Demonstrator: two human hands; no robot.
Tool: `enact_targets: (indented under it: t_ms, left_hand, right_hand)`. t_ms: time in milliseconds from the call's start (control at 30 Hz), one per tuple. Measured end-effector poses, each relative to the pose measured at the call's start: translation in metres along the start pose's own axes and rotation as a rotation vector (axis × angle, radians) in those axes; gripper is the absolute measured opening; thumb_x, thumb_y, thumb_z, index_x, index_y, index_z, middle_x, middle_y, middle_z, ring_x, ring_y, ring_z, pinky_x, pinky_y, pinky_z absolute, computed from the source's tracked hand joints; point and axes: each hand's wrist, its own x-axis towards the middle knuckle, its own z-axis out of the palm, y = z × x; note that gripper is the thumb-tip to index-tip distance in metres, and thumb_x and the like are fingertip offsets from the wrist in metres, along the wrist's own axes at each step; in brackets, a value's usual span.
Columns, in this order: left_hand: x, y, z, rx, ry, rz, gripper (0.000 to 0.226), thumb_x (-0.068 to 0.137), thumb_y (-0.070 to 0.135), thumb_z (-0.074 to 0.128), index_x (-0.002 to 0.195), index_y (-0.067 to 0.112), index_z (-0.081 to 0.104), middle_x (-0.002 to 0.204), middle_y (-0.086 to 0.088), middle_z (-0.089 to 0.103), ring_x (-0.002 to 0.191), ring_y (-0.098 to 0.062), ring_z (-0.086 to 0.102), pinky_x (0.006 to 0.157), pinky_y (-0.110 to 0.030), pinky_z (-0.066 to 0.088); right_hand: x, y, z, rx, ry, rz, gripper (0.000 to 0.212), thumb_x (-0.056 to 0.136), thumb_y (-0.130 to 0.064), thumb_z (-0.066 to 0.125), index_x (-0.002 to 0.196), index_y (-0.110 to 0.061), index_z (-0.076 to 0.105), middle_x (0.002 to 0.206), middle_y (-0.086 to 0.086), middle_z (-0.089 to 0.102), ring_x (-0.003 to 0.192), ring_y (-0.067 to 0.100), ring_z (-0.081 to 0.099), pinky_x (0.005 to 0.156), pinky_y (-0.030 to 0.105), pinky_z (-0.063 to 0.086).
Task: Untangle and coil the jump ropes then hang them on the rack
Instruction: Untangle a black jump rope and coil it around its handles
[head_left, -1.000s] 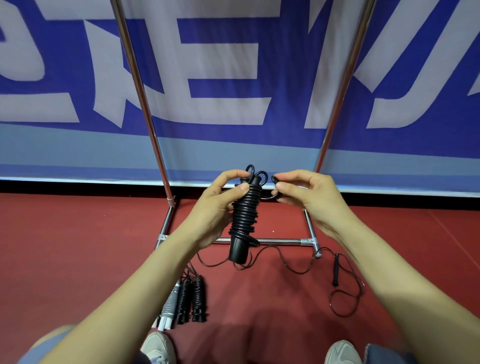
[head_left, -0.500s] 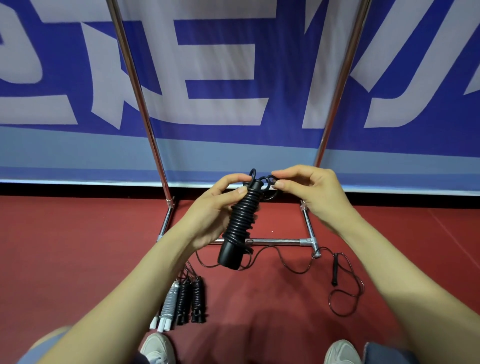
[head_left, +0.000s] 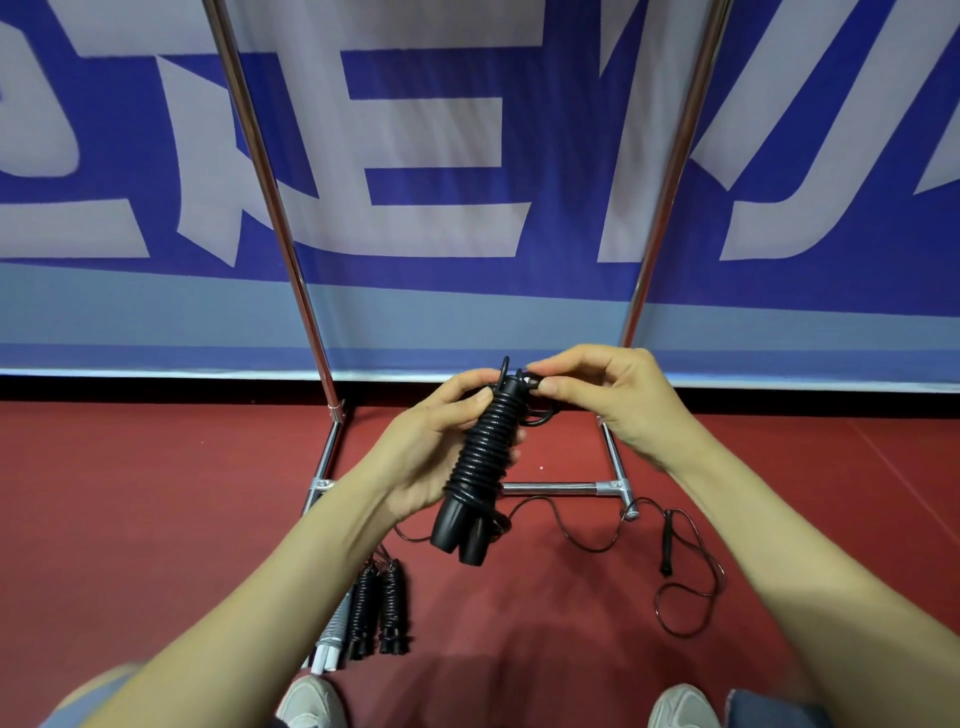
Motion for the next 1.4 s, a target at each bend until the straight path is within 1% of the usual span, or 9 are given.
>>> enact_targets:
  t_ms: [133,267,333,633,800,867,1000,1133,1400]
  left_hand:
    - [0.002,0.002,0.0,-0.038,0.009,-0.007,0.031,0.086,0.013,0.056,0.117,0.011,0.056,0.091,-0.018,0.064,0.075,-0.03,0.065,0.07,-0.039,0.057]
    - [0.006,-0.001,0.0,0.107,0.151,0.062,0.019,0.089,0.013,0.058,0.108,0.014,0.061,0.087,-0.015,0.065,0.072,-0.027,0.065,0.066,-0.038,0.054]
    - [0.006,-0.005,-0.001,0.148,0.2,0.092,0.017,0.093,0.011,0.056,0.109,0.015,0.061,0.086,-0.015,0.065,0.072,-0.026,0.064,0.063,-0.037,0.054]
    - [0.006,-0.009,0.002,0.15,0.251,0.133,0.017,0.095,0.01,0.054,0.11,0.015,0.059,0.092,-0.016,0.063,0.079,-0.03,0.058,0.063,-0.037,0.052]
    - [0.003,-0.014,0.009,0.254,0.282,0.233,0.02,0.095,0.006,0.054,0.114,0.009,0.057,0.088,-0.01,0.059,0.062,-0.015,0.06,0.054,-0.033,0.054]
    - [0.003,-0.012,0.01,0.259,0.279,0.244,0.02,0.095,0.006,0.054,0.114,0.009,0.057,0.085,-0.008,0.059,0.059,-0.012,0.059,0.053,-0.032,0.054]
    - [0.003,-0.008,0.007,0.308,0.27,0.266,0.017,0.094,0.006,0.055,0.106,0.016,0.061,0.087,-0.008,0.06,0.064,-0.011,0.059,0.054,-0.029,0.052]
    - [0.006,-0.009,0.004,0.328,0.282,0.271,0.017,0.094,0.007,0.057,0.105,0.017,0.063,0.088,-0.008,0.061,0.071,-0.017,0.058,0.063,-0.037,0.055]
    - [0.008,-0.011,0.007,0.295,0.288,0.256,0.017,0.095,0.008,0.056,0.109,0.015,0.062,0.091,-0.01,0.058,0.066,-0.014,0.058,0.06,-0.035,0.055]
  right_hand:
    - [0.002,-0.002,0.003,-0.034,0.025,-0.02,0.022,0.082,0.005,0.068,0.089,-0.016,0.071,0.081,-0.011,0.074,0.081,0.002,0.069,0.078,0.014,0.05]
    - [0.005,0.005,0.012,-0.353,0.129,-0.021,0.021,0.082,-0.009,0.074,0.084,-0.029,0.072,0.08,-0.015,0.073,0.079,-0.001,0.067,0.075,0.012,0.047]
    - [0.004,0.009,0.021,-0.401,0.169,-0.012,0.016,0.083,-0.007,0.073,0.089,-0.021,0.076,0.083,-0.009,0.074,0.08,0.002,0.068,0.079,0.018,0.051]
    - [0.002,0.011,0.035,-0.343,0.157,0.094,0.017,0.09,-0.013,0.066,0.105,-0.02,0.071,0.096,-0.01,0.072,0.088,0.0,0.069,0.089,0.02,0.052]
    - [0.002,0.011,0.042,-0.27,0.314,0.095,0.004,0.084,-0.024,0.073,0.082,-0.024,0.07,0.082,-0.012,0.073,0.076,-0.001,0.069,0.077,0.016,0.052]
    - [0.004,0.011,0.041,-0.234,0.3,0.077,0.013,0.087,-0.019,0.069,0.078,-0.028,0.068,0.079,-0.01,0.073,0.076,0.002,0.069,0.078,0.018,0.052]
    - [0.004,0.012,0.043,-0.009,0.289,0.13,0.014,0.09,-0.01,0.065,0.092,-0.024,0.068,0.079,-0.007,0.073,0.076,0.001,0.067,0.074,0.011,0.047]
    - [0.005,0.013,0.045,0.283,0.371,0.277,0.008,0.085,-0.007,0.07,0.088,-0.013,0.071,0.078,0.001,0.074,0.078,0.011,0.068,0.085,0.026,0.051]
    - [0.003,0.016,0.048,0.022,0.458,0.143,0.02,0.087,-0.01,0.069,0.096,-0.028,0.068,0.076,-0.007,0.075,0.08,0.008,0.069,0.092,0.034,0.052]
